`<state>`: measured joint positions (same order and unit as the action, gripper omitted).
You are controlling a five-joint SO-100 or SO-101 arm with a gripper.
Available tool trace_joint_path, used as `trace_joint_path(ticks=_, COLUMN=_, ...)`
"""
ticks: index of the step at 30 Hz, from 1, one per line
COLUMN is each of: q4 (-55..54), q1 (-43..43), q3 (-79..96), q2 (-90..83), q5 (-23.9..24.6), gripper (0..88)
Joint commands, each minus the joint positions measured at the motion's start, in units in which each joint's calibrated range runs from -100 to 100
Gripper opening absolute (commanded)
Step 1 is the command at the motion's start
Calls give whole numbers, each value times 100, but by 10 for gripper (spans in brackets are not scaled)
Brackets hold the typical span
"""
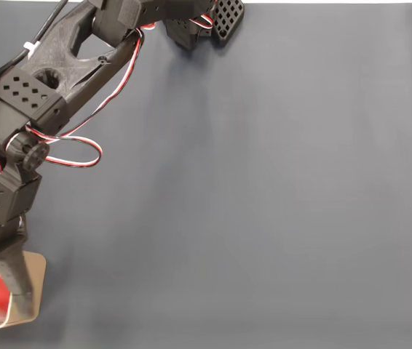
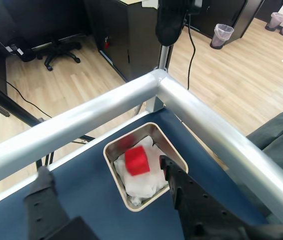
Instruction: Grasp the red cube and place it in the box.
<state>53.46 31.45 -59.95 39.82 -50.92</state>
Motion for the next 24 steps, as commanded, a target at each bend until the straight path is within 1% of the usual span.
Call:
trace_joint_path(ticks=1, q4=-10, q1=58, q3=-292, q2=-160, q5=-117, gripper=564)
trace_joint_path(ticks=24, q4=-305, q1=65, q3=-265, q2=-169, q5=-39, gripper=566)
